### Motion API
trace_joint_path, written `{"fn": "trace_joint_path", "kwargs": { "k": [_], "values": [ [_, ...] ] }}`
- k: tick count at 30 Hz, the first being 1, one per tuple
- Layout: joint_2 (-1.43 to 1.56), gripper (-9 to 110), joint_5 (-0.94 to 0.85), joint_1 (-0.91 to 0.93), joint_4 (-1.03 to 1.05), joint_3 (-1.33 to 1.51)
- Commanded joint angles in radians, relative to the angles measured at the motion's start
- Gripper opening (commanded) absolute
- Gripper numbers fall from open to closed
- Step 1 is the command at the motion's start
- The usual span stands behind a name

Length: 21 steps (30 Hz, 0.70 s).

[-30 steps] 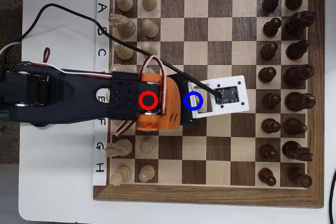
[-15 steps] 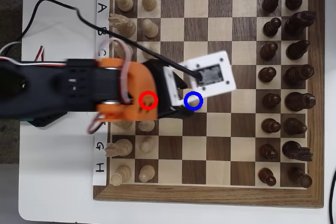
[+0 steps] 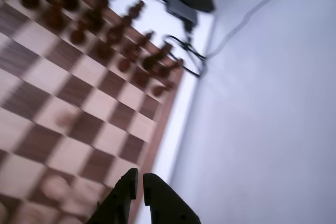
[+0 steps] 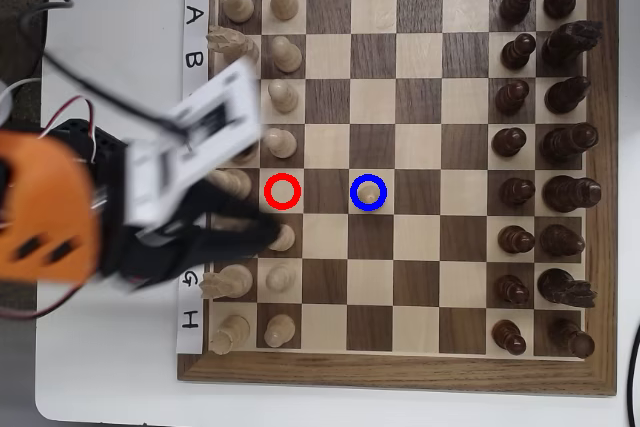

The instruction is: Move the piece to destination

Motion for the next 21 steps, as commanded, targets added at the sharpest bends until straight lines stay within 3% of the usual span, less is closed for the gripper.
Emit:
{"fn": "trace_joint_path", "kwargs": {
  "k": [1,8,14,21],
  "values": [
    [0.074,0,-0.181,0.195,0.012,-0.040],
    [0.178,0,-0.494,0.718,-0.005,0.132],
    [0.318,0,-0.750,1.127,-0.199,0.495],
    [0.456,0,-0.802,1.232,-0.353,0.884]
  ]
}}
